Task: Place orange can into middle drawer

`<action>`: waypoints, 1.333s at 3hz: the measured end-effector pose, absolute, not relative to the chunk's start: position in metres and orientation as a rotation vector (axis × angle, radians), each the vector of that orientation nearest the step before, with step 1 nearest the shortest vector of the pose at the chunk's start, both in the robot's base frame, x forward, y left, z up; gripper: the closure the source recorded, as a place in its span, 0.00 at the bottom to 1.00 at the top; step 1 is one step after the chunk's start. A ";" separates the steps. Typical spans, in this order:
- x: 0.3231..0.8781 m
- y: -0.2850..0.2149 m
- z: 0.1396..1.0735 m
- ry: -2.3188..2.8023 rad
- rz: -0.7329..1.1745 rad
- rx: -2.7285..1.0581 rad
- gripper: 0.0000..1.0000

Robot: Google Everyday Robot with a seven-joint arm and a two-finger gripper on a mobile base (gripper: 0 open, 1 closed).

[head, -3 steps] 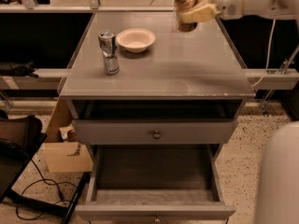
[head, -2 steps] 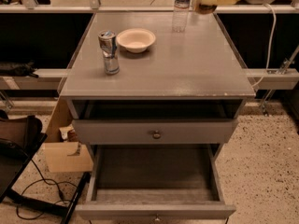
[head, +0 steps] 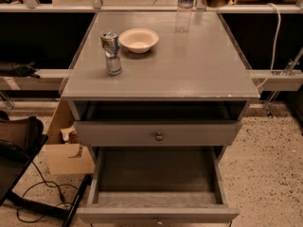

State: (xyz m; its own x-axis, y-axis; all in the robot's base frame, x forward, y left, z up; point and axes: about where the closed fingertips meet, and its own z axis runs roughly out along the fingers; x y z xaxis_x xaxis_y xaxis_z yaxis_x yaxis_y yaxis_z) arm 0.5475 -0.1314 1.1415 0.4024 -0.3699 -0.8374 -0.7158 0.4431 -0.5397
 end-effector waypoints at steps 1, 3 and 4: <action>0.514 -0.160 1.068 1.319 0.363 -1.114 1.00; 0.459 -0.220 0.871 1.586 0.519 -1.002 1.00; 0.459 -0.220 0.871 1.586 0.520 -1.002 1.00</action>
Offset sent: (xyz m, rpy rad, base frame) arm -0.1191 -0.1186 -0.3765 0.0378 0.6447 -0.1360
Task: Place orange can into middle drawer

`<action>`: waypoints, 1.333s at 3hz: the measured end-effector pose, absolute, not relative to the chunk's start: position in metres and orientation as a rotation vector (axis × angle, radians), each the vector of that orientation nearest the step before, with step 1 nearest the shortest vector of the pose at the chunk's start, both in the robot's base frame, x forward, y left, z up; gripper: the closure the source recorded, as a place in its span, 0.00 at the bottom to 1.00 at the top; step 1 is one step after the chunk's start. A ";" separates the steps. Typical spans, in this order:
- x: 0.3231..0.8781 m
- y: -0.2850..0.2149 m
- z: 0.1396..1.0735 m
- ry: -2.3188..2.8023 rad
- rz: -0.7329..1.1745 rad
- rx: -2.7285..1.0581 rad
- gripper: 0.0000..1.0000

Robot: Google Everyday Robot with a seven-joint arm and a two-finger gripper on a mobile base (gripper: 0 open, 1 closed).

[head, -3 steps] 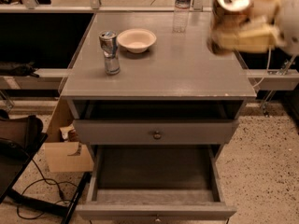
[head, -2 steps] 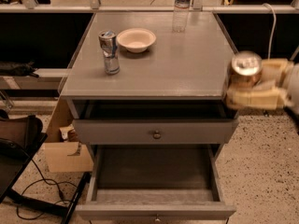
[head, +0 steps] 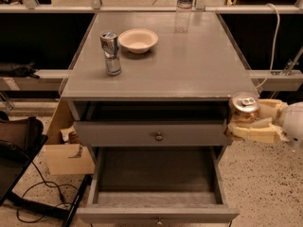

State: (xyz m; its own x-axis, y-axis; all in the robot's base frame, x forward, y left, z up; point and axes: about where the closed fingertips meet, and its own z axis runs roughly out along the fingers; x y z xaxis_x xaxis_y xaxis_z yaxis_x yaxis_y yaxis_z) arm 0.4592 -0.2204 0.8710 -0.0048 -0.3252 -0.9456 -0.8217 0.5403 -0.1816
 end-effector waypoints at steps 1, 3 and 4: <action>0.449 -0.201 0.827 1.619 0.606 -1.016 1.00; 0.413 -0.107 0.664 1.615 0.916 -1.045 1.00; 0.416 -0.076 0.633 1.586 0.971 -1.082 1.00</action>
Offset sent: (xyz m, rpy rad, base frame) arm -0.0742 0.1095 -0.2391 0.1944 0.2937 0.2101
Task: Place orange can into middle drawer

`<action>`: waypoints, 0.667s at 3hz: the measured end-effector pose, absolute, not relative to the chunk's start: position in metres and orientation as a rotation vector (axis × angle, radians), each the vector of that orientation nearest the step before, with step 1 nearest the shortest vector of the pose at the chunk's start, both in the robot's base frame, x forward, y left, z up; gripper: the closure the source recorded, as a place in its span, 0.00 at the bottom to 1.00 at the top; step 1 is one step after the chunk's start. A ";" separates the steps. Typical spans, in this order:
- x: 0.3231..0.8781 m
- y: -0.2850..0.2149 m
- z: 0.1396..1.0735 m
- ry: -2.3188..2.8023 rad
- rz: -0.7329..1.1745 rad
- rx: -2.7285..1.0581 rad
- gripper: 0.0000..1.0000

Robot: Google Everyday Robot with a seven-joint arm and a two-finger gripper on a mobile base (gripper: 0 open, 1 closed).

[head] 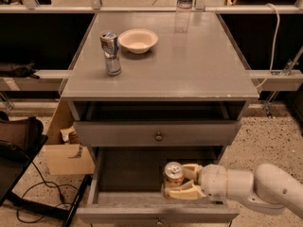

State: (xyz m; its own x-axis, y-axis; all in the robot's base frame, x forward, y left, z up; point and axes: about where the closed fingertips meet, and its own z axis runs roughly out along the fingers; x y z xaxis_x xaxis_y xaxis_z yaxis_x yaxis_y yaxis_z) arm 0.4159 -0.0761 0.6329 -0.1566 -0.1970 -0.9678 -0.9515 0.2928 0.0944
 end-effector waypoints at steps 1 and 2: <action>0.424 -0.044 0.602 1.563 1.020 -1.099 1.00; 0.426 -0.042 0.600 1.566 1.020 -1.105 1.00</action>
Offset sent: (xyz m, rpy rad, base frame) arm 0.0073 0.0259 -0.0254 0.0159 0.0054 0.0324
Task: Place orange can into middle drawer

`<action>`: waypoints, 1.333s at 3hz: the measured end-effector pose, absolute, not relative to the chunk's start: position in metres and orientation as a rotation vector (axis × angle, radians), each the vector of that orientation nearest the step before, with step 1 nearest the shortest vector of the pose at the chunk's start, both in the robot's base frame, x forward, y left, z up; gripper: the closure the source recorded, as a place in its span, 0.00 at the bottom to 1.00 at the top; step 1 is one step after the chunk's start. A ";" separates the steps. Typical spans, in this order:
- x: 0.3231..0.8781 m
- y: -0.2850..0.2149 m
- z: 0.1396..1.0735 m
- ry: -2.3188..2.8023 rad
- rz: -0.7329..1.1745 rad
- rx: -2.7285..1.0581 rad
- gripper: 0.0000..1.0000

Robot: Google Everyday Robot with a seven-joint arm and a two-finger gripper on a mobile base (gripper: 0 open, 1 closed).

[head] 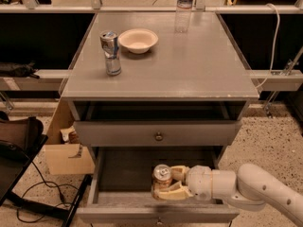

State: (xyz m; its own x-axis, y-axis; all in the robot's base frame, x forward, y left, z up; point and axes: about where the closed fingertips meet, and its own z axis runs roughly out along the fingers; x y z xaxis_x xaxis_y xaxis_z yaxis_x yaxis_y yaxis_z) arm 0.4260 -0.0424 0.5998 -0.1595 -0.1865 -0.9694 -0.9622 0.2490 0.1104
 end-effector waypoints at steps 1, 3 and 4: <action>0.430 -0.038 0.594 1.572 1.021 -1.120 1.00; 0.497 -0.030 0.519 1.580 0.954 -1.150 1.00; 0.520 -0.033 0.489 1.574 0.916 -1.154 1.00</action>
Offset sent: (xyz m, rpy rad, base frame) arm 0.0884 0.0238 -0.0962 -0.0588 -0.0280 0.0149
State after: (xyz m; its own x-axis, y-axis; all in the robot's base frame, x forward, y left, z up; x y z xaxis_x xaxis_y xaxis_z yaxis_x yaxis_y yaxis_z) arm 0.5202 -0.0333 0.4889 -0.1080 -0.2526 -0.9615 -0.9608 0.2751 0.0357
